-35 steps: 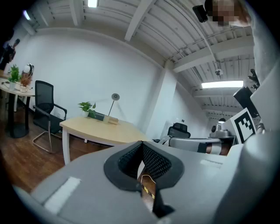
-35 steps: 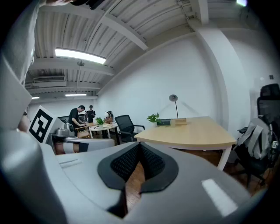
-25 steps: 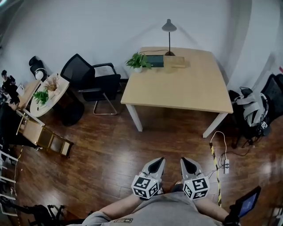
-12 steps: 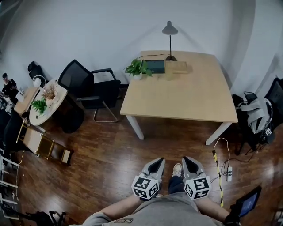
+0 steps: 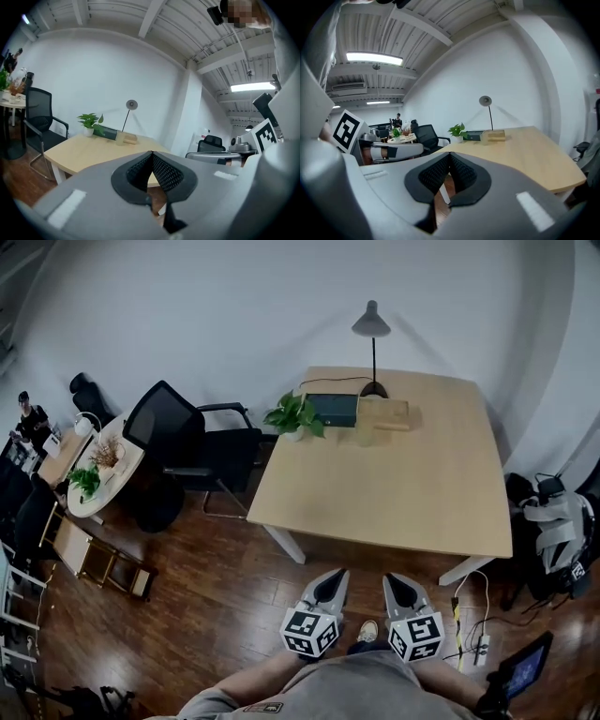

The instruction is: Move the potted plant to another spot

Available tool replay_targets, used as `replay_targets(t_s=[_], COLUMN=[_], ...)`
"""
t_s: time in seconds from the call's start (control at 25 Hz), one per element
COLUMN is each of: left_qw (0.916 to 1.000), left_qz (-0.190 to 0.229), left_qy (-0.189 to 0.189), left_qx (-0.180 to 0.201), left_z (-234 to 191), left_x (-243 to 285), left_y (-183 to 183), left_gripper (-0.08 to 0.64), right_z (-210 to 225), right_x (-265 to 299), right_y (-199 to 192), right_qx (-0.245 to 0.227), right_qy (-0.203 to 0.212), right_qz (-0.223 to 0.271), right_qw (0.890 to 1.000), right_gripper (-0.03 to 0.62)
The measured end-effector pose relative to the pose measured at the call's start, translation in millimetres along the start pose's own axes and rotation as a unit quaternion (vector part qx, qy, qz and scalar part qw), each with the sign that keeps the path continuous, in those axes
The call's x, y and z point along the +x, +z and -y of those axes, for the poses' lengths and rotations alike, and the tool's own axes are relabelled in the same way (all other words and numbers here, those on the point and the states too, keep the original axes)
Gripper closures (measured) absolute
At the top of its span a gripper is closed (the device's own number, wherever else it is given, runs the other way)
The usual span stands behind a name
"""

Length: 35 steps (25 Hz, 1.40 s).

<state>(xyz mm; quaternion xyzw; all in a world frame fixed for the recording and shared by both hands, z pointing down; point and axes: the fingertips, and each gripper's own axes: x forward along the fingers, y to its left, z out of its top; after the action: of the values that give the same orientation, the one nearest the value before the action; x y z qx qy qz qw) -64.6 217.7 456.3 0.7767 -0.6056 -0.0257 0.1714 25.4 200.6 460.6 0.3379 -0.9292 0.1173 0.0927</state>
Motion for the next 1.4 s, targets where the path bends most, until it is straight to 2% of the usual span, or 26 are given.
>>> replay_targets(t_s=[0.32,0.56,0.8,1.12,1.28,1.4], left_qw=[0.9993,0.9988,0.9994,0.9998,0.9995,0.9992], left_qz=[-0.006,-0.011,-0.012,-0.015,-0.023,-0.033], left_qy=[0.036,0.043,0.025,-0.003,-0.022,-0.019], left_qx=[-0.01,-0.018,-0.022,-0.012,-0.004,-0.009], left_z=[-29.4,-66.0,-122.3,-213.6,-242.7,-260.1], left_x=[52.8,87.5,140.0,210.0,233.9,247.4], left_y=[12.2,17.6,35.8,93.3,104.8,103.5], left_gripper=[0.557,0.557,0.557,0.557,0.557,0.557], right_z=[47.0,66.2,88.9,114.6,127.3,132.2], right_x=[51.8,99.0,169.6,269.6,306.8,324.3], right_y=[17.1,20.3,34.3,79.3,94.9,100.5], right_qx=[0.005,0.009,0.006,0.004,0.009,0.01], right_qy=[0.018,0.019,-0.002,-0.047,-0.072,-0.076], right_qz=[-0.012,-0.023,-0.024,-0.019,-0.013,-0.016], right_qw=[1.0,1.0,1.0,0.999,0.997,0.997], right_gripper=[0.588,0.588,0.588,0.588,0.588,0.588])
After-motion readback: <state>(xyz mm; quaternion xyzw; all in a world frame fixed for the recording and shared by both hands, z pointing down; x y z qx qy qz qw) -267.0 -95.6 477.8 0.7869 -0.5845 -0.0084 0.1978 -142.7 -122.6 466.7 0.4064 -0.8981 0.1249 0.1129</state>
